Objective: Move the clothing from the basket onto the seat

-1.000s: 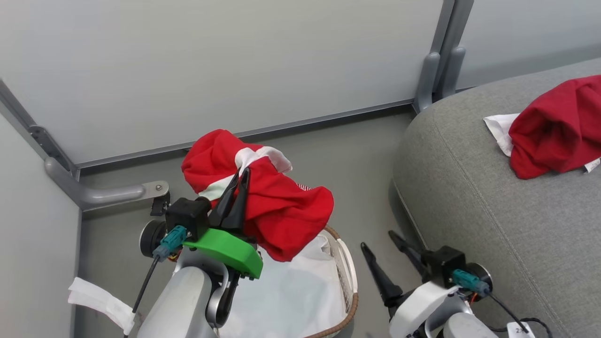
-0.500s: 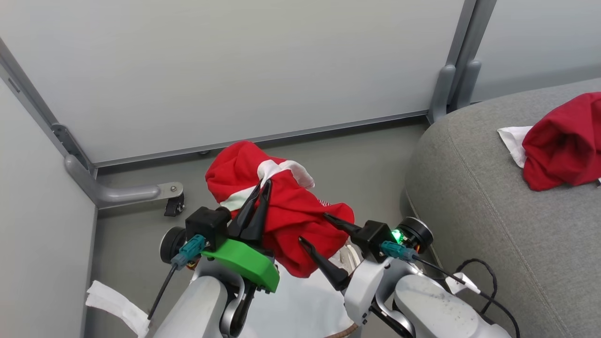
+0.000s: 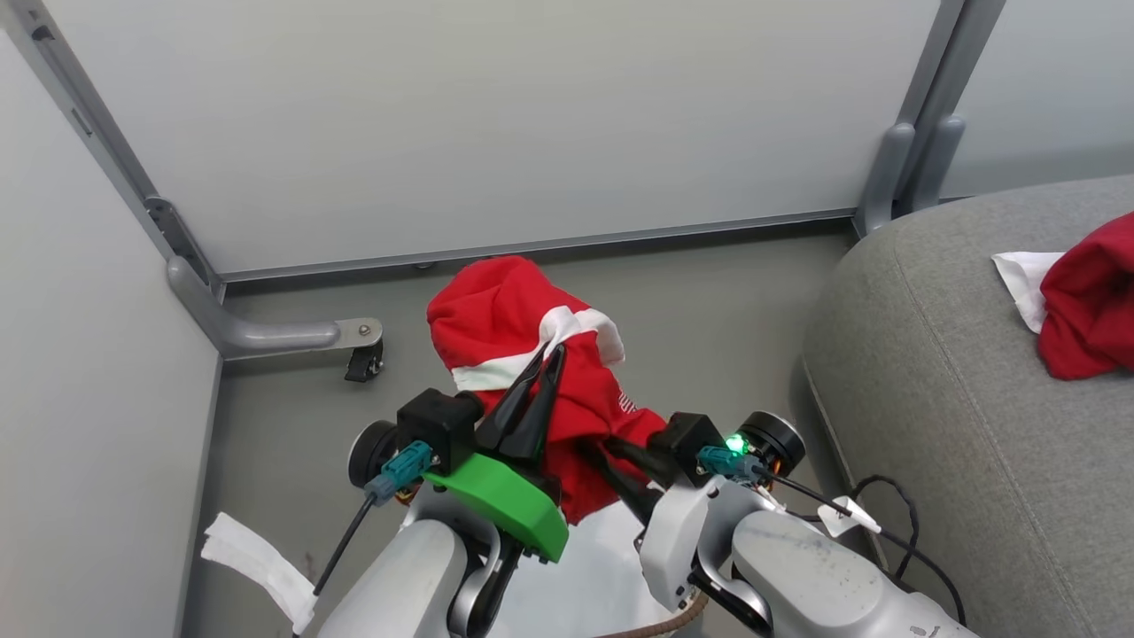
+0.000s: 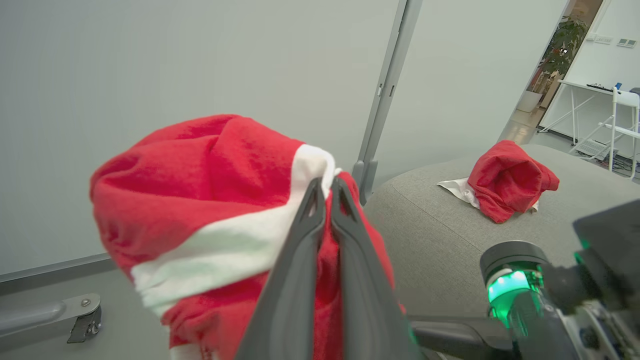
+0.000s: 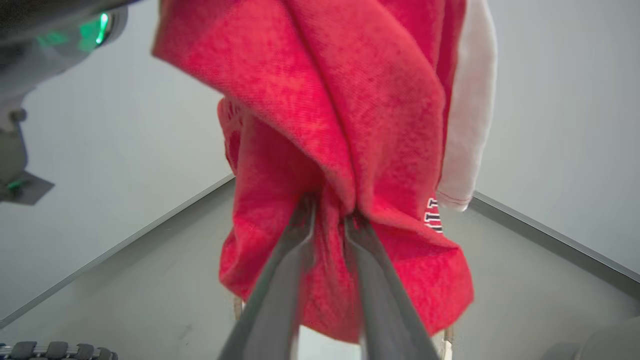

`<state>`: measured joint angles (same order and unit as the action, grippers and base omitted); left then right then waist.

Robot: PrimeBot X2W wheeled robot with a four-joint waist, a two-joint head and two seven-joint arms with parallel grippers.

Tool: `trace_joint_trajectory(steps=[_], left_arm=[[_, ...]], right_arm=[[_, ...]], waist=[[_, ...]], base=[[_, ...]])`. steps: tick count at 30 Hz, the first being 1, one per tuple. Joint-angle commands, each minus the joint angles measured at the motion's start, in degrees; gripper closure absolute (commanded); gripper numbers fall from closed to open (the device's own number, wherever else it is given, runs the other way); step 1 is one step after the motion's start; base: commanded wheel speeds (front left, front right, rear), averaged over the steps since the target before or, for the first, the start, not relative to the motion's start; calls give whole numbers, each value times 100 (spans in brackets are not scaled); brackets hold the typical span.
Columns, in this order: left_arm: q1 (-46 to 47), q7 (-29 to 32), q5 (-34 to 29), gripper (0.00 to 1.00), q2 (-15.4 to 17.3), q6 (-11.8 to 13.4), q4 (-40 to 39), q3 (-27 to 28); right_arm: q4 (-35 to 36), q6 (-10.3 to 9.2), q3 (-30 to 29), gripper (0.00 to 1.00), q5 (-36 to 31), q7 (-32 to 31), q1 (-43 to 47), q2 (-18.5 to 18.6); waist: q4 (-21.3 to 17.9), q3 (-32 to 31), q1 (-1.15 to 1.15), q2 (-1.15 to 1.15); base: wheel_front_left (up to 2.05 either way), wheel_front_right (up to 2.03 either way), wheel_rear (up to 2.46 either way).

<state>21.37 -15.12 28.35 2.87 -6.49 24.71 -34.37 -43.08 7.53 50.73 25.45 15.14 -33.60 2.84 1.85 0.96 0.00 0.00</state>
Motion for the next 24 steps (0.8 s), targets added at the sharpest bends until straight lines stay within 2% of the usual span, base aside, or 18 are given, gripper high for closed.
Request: trace_joint_trajectory(steps=[1,19,20,21,24], left_arm=[[116,-3,57,100,11,33,-21,-42],[171,-3,122,100,11,108,46,-58],[177,-3,100,86,11,120,45,-44],[163,-3,103,0,11,137,72,-30],[210,-2,31,0,11,170,95,28]], right_arm=[[-8,-8,16,100,88,1,-63,20],[188,-8,-135,100,234,1,41,19],[216,-8,-151,100,223,1,48,19],[262,-8,-183,100,195,1,62,19],[383,-8,-282,100,133,1,146,19]], waist=[[77,25,0,0],[-14,111,0,0],[-24,118,0,0],[-39,127,0,0],[-120,176,0,0]], base=[[0,0,0],[0,0,0],[0,0,0],[0,0,0],[0,0,0]])
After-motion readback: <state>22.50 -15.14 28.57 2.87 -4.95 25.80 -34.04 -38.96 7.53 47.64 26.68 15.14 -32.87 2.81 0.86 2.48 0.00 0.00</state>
